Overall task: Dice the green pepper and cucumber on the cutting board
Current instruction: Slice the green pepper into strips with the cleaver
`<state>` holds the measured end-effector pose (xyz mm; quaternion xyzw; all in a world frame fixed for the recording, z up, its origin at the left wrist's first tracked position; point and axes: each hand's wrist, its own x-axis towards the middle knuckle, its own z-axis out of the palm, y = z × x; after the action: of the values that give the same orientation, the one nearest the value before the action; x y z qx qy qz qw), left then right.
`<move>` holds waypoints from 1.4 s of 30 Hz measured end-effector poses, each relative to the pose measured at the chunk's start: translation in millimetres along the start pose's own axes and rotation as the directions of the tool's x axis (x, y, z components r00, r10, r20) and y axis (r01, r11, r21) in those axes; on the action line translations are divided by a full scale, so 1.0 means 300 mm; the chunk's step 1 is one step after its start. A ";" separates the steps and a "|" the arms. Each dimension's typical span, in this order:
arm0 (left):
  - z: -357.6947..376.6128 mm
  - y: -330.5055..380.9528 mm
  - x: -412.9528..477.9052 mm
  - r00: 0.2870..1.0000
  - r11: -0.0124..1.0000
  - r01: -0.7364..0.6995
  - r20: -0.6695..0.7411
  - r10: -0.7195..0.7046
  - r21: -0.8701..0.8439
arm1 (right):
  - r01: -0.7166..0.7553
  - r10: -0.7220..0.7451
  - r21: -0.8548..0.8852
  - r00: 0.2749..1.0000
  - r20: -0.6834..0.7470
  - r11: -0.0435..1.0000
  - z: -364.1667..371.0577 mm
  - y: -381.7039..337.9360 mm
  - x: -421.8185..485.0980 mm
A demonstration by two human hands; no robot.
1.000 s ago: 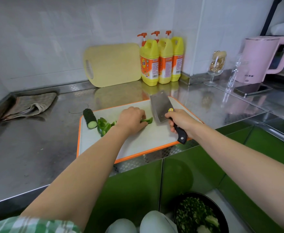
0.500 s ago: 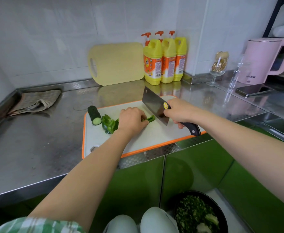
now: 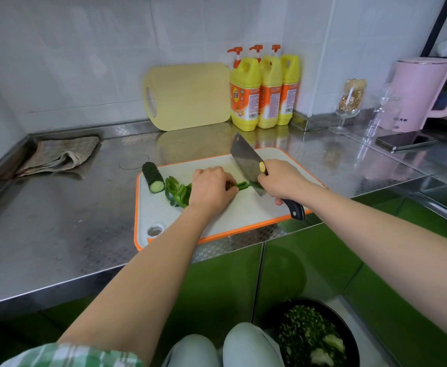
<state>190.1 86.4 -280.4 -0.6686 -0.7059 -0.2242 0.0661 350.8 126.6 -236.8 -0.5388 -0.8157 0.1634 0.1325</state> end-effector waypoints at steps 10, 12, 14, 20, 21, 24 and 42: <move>-0.002 -0.001 -0.001 1.000 0.999 0.022 0.010 -0.022 -0.040 | 0.027 -0.010 -0.105 0.987 0.158 0.994 -0.027 -0.040 -0.025; -0.003 0.001 -0.002 1.000 0.999 0.024 0.014 -0.024 -0.045 | 0.012 0.001 -0.098 0.991 0.131 0.995 -0.009 -0.046 -0.015; -0.006 0.003 -0.004 0.999 0.999 0.026 0.026 -0.025 -0.048 | 0.000 0.006 -0.074 0.996 0.084 0.997 0.003 -0.044 -0.005; -0.014 -0.005 -0.009 0.997 0.991 0.050 0.061 -0.042 -0.126 | 0.006 -0.006 -0.004 0.999 0.042 1.000 -0.033 -0.032 -0.025; -0.014 -0.004 -0.009 0.997 0.990 0.053 0.059 -0.046 -0.134 | 0.013 -0.011 -0.031 0.997 0.078 0.999 -0.045 -0.038 -0.032; -0.013 0.000 -0.011 0.997 0.987 0.067 0.057 -0.059 -0.147 | 0.031 -0.016 -0.095 0.988 0.156 0.995 -0.044 -0.053 -0.039; -0.018 0.004 -0.014 0.995 0.978 0.096 0.048 -0.089 -0.183 | 0.025 -0.003 -0.137 0.987 0.161 0.990 -0.025 -0.091 -0.036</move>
<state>190.6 80.4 -277.1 -0.6426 -0.7135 -0.2787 -0.0208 335.0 107.6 -219.1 -0.5262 -0.8369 0.1480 0.0298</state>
